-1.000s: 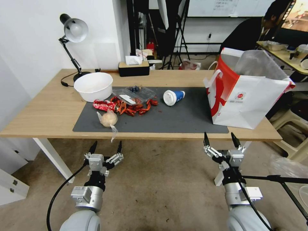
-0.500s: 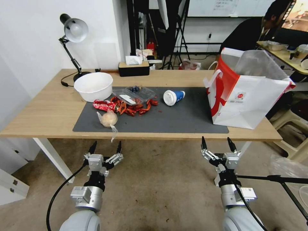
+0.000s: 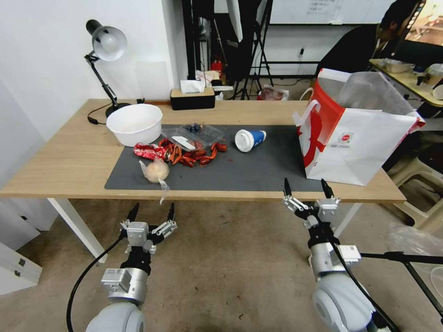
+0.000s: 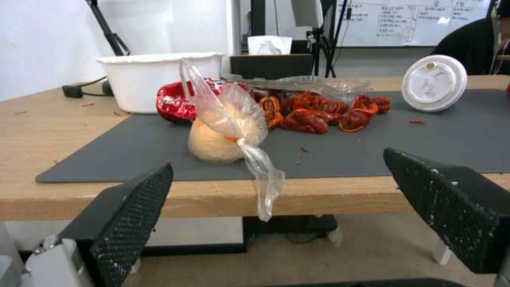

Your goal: Pick up the trash from the table and place it into the takeout bag.

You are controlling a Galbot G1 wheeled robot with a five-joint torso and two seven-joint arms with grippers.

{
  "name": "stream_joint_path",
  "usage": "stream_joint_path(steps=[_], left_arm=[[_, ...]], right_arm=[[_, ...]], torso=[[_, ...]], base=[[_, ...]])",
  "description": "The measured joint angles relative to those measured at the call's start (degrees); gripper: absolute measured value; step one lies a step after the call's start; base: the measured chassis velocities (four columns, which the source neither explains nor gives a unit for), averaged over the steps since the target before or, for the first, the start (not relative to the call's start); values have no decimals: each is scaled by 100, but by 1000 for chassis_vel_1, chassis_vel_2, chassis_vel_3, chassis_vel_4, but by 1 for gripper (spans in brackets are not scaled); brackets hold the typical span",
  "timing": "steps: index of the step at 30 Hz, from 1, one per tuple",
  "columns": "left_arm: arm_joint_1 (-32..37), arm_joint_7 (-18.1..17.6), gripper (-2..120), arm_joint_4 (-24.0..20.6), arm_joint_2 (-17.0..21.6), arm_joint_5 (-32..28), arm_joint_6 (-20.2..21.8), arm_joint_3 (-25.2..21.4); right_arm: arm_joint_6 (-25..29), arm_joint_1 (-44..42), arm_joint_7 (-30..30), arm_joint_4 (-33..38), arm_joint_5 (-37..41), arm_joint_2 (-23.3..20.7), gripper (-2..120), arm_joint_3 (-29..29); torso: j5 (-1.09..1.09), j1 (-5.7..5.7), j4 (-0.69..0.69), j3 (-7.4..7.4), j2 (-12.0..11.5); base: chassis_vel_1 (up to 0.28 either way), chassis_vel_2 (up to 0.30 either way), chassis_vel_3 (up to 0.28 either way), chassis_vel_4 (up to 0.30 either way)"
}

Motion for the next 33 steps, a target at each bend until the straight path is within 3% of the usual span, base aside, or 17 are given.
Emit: stream_joint_path(steps=[7,14,24,33], left_arm=[[22,0,99,-8,0,4,-26,-13],[22,0,99,-8,0,16,-27,-20],[21,0,99,33,0,17,-43,-92],[33,-9,99,41,0,11,-64,-115]], right_arm=[[-706,980,306,-269,596,-196,100,-456],[-1141,1921,607,-753,967,-126,100,-944],[-1339,3138,925,-2109,1003,327,100,-1624],[-1351,3894,1005,-2890,959,594,100,-1963]], torso=[[0,0,-1,0,0],[0,0,0,0,0],[0,0,-1,0,0],[-1,1,0,1,0]], base=[[0,0,0,0],[0,0,0,0],[0,0,0,0],[0,0,0,0]])
